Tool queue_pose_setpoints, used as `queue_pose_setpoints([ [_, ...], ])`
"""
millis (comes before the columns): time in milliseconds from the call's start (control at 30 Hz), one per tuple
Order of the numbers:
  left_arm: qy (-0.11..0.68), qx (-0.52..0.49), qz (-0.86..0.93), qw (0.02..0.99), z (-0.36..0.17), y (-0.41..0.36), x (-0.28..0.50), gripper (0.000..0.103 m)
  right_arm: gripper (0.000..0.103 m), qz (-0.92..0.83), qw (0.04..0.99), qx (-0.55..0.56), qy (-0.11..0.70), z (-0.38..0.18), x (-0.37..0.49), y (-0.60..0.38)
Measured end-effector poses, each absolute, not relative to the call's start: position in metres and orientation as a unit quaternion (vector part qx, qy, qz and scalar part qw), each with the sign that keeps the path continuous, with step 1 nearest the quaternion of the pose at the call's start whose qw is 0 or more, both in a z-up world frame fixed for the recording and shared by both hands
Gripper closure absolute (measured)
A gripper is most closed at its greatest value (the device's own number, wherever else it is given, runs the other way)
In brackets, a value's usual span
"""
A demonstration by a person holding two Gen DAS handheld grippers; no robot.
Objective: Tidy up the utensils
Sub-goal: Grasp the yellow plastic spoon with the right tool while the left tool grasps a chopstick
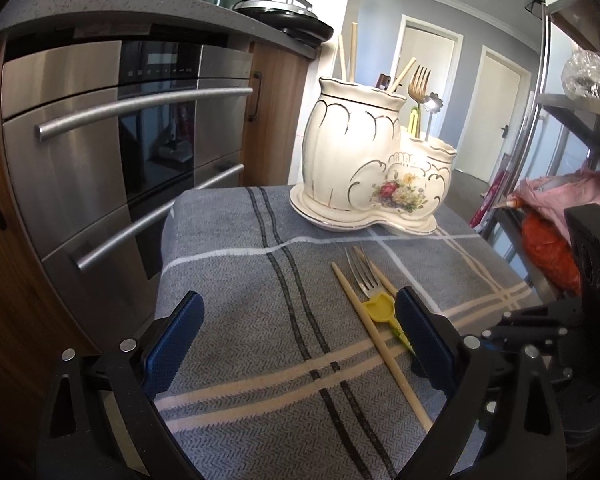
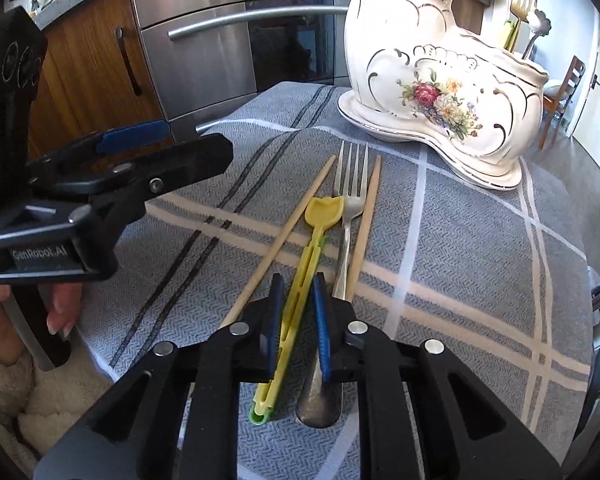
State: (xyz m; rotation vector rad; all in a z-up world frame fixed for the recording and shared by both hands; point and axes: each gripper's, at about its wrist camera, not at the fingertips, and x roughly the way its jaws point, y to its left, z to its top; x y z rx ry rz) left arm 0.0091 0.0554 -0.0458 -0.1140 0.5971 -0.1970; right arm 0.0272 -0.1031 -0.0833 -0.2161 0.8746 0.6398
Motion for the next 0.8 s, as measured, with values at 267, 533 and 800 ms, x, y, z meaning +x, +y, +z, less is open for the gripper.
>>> queue_pose_setpoints([
  [267, 0.316, -0.049, -0.096, 0.943, -0.035, 0.044, 0.004, 0.009, 0.093, 0.337, 0.866, -0.012, 0.369, -0.062, 0.03, -0.145],
  [533, 0.414, -0.002, -0.083, 0.906, -0.05, 0.0, 0.01, 0.042, 0.093, 0.315, 0.888, 0.042, 0.333, -0.049, 0.042, -0.199],
  [800, 0.471, 0.012, -0.074, 0.879, -0.063, -0.025, 0.018, 0.075, 0.093, 0.318, 0.894, 0.053, 0.313, -0.042, 0.039, -0.215],
])
